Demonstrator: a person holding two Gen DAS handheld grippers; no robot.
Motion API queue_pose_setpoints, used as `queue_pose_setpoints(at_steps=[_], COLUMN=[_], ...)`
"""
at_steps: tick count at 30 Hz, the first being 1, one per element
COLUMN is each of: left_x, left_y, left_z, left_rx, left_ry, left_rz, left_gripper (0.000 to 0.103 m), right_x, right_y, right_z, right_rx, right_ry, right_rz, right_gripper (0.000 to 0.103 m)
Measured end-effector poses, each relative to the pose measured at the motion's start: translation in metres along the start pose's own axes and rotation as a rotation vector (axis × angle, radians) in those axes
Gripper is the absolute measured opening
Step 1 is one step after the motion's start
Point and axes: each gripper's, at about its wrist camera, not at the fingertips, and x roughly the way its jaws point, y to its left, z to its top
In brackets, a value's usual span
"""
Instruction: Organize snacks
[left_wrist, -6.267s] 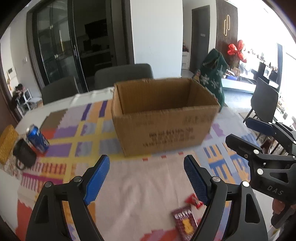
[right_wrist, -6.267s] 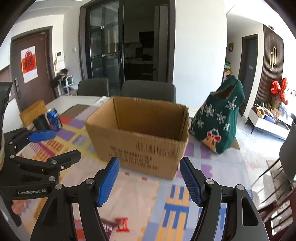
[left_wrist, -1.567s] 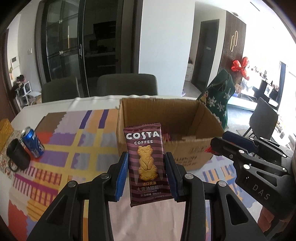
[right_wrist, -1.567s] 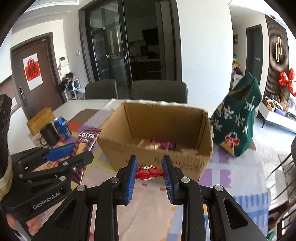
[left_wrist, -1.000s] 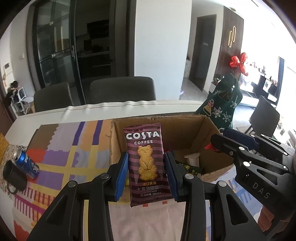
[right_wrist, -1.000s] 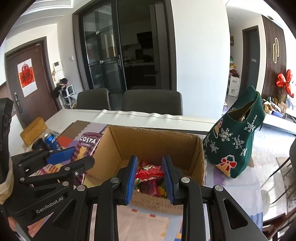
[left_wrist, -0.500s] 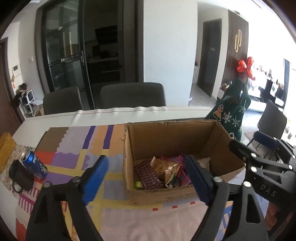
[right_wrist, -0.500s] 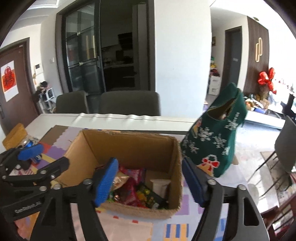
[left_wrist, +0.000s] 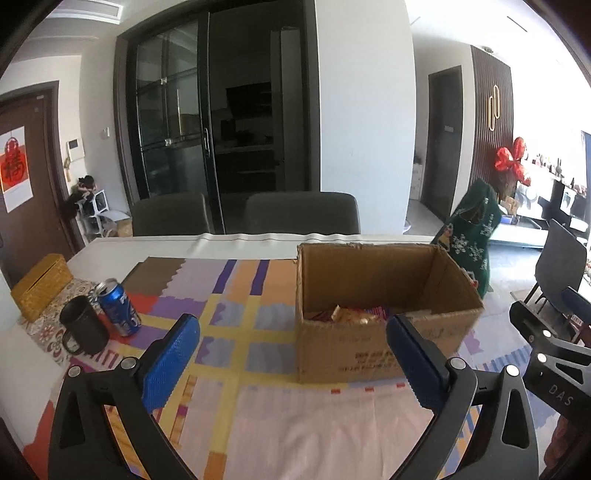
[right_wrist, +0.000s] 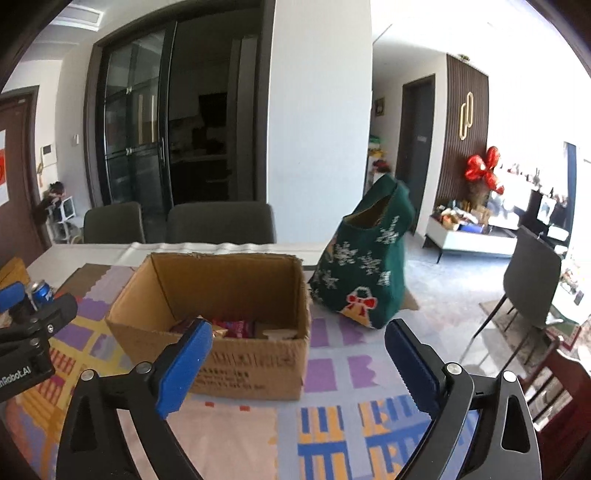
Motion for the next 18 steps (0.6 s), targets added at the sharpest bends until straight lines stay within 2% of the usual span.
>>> queue_pose_setpoints(at_steps=[4, 10, 18], left_x=[-0.026, -0.060, -0.097], left_y=[-0.005, -0.007, -0.007], left_z=[-0.018, -0.039, -0.064], left_rx=[0.030, 0.021, 0.015], left_ry=[0.000, 0.009, -0.006], left_rz=[-0.019, -0.038, -0.035], left_gripper=[0.103, 0.103, 0.103], right_x=[-0.027, -0.062, -0.097], right_y=[-0.002, -0.014, -0.022], right_z=[-0.013, -0.036, -0.061], right_rx=[-0.015, 0.050, 0.028], right_ry=[0.006, 0.008, -0.012], right_rz=[0.040, 0.130, 0.073], right_gripper=[0.095, 0.095, 0.095])
